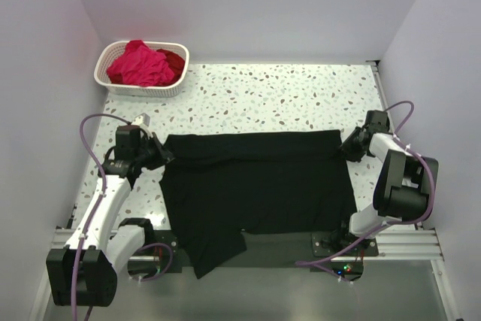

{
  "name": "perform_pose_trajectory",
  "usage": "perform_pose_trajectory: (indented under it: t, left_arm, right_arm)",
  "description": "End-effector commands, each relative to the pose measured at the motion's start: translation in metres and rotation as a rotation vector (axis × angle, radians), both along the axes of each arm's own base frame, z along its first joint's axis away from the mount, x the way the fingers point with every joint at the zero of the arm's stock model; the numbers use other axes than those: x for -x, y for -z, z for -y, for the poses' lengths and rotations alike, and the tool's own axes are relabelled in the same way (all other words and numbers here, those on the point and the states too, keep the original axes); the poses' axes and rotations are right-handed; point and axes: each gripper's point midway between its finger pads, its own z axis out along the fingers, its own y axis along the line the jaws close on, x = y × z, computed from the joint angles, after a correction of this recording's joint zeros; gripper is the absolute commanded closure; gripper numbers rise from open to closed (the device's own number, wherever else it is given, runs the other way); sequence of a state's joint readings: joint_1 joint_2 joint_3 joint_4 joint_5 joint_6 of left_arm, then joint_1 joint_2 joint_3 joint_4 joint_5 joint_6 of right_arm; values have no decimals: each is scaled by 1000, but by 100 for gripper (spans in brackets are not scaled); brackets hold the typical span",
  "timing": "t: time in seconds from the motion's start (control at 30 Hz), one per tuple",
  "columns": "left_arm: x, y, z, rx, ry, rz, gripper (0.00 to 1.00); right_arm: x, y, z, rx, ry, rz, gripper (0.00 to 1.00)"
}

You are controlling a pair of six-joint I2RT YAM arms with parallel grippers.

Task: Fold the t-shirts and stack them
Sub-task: Fold the tshirt

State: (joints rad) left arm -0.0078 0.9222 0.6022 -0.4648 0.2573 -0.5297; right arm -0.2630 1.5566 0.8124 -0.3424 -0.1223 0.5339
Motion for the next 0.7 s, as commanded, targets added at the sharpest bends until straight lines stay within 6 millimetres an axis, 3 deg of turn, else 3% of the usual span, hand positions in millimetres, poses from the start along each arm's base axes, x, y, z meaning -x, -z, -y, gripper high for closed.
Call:
perform_pose_trajectory:
  t: [0.0, 0.27, 0.53, 0.67]
  left_arm:
    - [-5, -6, -2, -17, 11, 46, 100]
    - [-5, -4, -2, -16, 12, 43, 100]
    - [-6, -4, -2, -15, 11, 44, 100]
    - [-6, -4, -2, -14, 12, 42, 100]
  right_arm:
    - [-17, -10, -4, -21, -33, 66, 70]
    - [-21, -10, -12, -66, -57, 82, 69]
    - [-29, -34, -12, -63, -56, 150, 69]
    - [-33, -36, -18, -92, -74, 170, 66]
